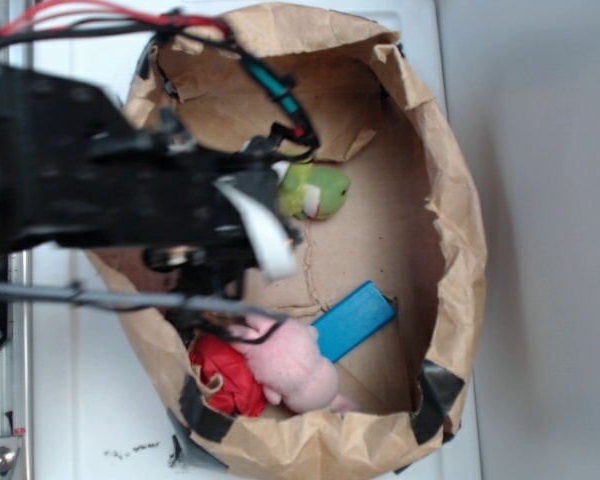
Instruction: Grab the green animal.
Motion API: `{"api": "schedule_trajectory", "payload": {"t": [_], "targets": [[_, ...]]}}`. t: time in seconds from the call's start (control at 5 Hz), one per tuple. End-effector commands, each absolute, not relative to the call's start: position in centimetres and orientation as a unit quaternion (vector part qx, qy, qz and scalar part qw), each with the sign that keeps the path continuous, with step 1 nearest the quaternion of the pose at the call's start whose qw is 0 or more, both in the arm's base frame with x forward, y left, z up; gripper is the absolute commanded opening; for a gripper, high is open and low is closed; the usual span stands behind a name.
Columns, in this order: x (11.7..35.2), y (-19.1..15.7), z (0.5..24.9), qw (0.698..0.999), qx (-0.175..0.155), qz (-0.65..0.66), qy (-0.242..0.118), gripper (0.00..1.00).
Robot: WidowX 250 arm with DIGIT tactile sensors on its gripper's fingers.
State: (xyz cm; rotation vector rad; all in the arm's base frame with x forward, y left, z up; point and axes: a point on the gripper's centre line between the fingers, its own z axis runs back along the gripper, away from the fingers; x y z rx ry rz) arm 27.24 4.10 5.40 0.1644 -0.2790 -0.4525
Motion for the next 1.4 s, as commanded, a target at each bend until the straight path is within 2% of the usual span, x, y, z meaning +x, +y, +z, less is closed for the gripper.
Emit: {"api": "schedule_trajectory", "payload": {"t": [0.0, 0.4, 0.8, 1.0, 1.2], "targets": [[31.1, 6.6, 6.3, 0.964, 0.113, -0.184, -0.153, 1.00], [33.7, 8.5, 5.6, 0.969, 0.126, -0.160, -0.142, 1.00], [34.4, 9.0, 4.6, 0.965, 0.153, -0.162, -0.136, 1.00], [32.4, 7.5, 4.0, 0.964, 0.163, -0.168, -0.128, 1.00], [32.4, 7.3, 3.7, 0.963, 0.168, -0.166, -0.132, 0.00]]}}
